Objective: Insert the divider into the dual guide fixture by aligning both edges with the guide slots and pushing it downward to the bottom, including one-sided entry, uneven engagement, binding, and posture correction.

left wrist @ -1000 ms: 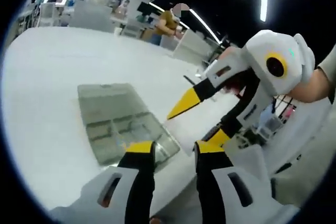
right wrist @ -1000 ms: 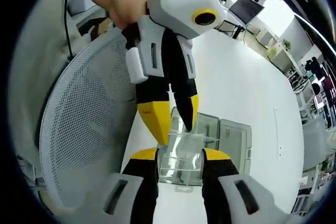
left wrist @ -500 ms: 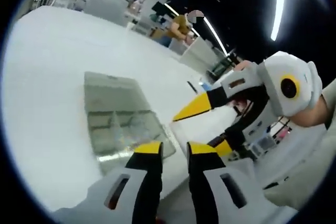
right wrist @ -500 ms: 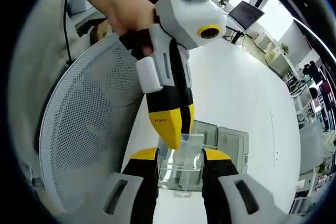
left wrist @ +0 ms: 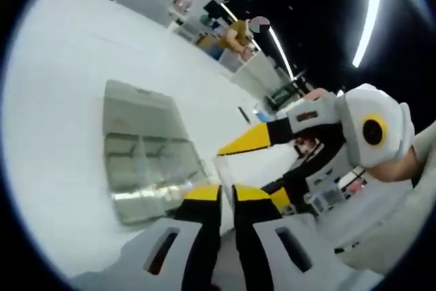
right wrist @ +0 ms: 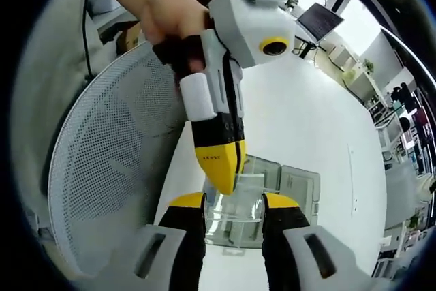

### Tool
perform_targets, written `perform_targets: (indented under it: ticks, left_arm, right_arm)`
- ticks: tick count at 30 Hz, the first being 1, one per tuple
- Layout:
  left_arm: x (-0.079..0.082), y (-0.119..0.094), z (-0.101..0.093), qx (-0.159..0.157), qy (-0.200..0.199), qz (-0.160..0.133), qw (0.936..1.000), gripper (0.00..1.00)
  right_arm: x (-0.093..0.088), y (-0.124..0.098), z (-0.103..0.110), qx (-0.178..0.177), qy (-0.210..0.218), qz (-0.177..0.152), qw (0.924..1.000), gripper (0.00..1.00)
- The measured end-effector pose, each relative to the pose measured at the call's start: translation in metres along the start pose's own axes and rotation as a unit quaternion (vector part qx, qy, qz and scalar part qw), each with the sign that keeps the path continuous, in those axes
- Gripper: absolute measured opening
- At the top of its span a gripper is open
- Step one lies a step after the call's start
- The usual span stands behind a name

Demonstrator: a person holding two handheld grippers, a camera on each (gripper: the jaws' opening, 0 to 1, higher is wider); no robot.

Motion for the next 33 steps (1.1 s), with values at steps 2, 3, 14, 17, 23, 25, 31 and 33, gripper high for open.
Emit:
perform_targets:
  ticks: [2,3,14,17,23,25,31,33]
  left_arm:
    - [0.0,0.0,0.0,-0.001,-0.007,0.0,1.0,0.02]
    - [0.001,0.001,0.0,-0.001,-0.01,0.0,1.0,0.02]
    - [0.001,0.001,0.003,-0.003,-0.064,-0.001,0.9979,0.0]
    - [0.001,0.001,0.004,-0.005,-0.086,-0.002,0.9963,0.0]
    - [0.0,0.001,0.005,-0.005,-0.106,-0.012,0.9942,0.0]
    - [0.002,0.0,0.007,-0.006,-0.114,-0.019,0.9933,0.0]
    - [0.004,-0.003,0.009,-0.009,-0.098,-0.024,0.9949,0.0]
    - [0.004,-0.004,0.011,-0.008,-0.098,-0.025,0.9948,0.0]
  right_arm:
    - [0.0,0.0,-0.001,-0.001,-0.001,0.0,1.0,0.27]
    - [0.0,0.0,-0.001,-0.001,-0.003,0.0,1.0,0.27]
    - [0.0,0.0,-0.002,-0.005,-0.01,-0.003,0.9999,0.27]
    - [0.0,0.0,-0.002,-0.008,-0.016,-0.004,0.9998,0.27]
    - [0.001,0.001,-0.003,-0.014,-0.023,0.004,0.9996,0.28]
    - [0.002,0.0,-0.004,-0.019,-0.031,0.004,0.9993,0.28]
    - [0.004,-0.003,-0.008,-0.025,-0.019,-0.011,0.9994,0.27]
    - [0.004,-0.005,-0.011,-0.027,-0.01,-0.012,0.9995,0.27]
Point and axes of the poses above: the point that each gripper's makers call its tool centre point, and the gripper's own axes: y roughly forward along the fingers, z roughly to its left, x roughly out of its top, the point moved 10 cm from there along -y, roughly backward along the fingers, and after that the axes turned 8 degrees about -z, right-handed, at the moved point
